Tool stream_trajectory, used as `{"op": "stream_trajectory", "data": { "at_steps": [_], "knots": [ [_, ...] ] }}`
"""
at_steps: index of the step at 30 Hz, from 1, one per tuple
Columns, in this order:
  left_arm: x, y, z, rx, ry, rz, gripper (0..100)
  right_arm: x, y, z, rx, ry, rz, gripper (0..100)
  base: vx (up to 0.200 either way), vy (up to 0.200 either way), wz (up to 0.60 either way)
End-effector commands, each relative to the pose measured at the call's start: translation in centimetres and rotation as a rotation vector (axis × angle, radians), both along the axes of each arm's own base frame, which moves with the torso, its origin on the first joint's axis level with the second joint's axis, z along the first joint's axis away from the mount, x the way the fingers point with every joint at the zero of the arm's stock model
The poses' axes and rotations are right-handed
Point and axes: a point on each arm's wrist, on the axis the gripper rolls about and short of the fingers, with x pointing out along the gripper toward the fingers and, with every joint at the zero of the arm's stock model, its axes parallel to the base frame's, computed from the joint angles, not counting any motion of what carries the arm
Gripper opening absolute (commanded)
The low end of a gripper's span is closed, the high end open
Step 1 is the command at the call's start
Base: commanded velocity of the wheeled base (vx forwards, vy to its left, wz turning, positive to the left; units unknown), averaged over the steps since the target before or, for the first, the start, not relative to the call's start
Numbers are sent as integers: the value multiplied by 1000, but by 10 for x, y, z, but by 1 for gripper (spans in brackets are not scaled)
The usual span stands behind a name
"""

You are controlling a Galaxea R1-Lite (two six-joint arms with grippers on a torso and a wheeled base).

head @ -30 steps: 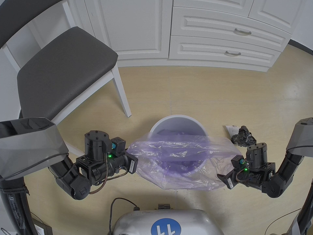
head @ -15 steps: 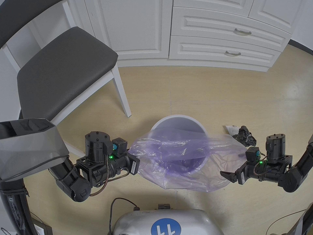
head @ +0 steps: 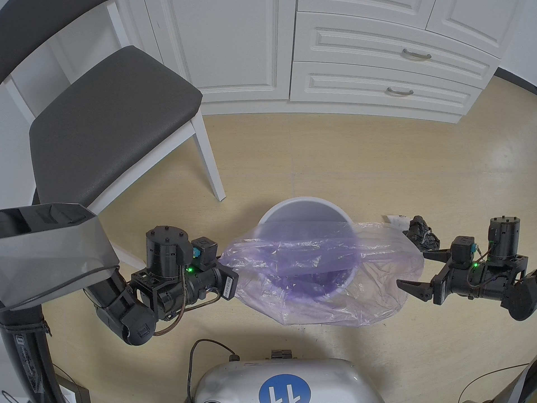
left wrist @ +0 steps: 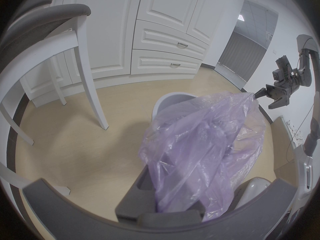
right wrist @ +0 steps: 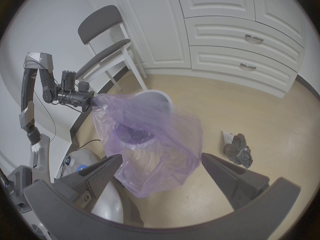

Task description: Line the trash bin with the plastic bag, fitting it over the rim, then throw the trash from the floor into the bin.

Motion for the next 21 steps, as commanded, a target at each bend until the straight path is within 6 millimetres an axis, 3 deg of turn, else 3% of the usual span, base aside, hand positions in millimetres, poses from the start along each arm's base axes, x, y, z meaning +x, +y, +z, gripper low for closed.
{"op": "stream_trajectory", "data": {
  "at_steps": [1,15,21],
  "knots": [
    [3,2,-2,0,3,11,0,-2,-3,8,5,-36,-11,100,0,0,0],
    [-13,-2,13,-14,-21,-19,0,-7,-2,20,-2,-95,-24,100,0,0,0],
    [-10,2,9,21,-23,29,0,-13,14,29,-46,-151,-124,100,0,0,0]
  ]
}}
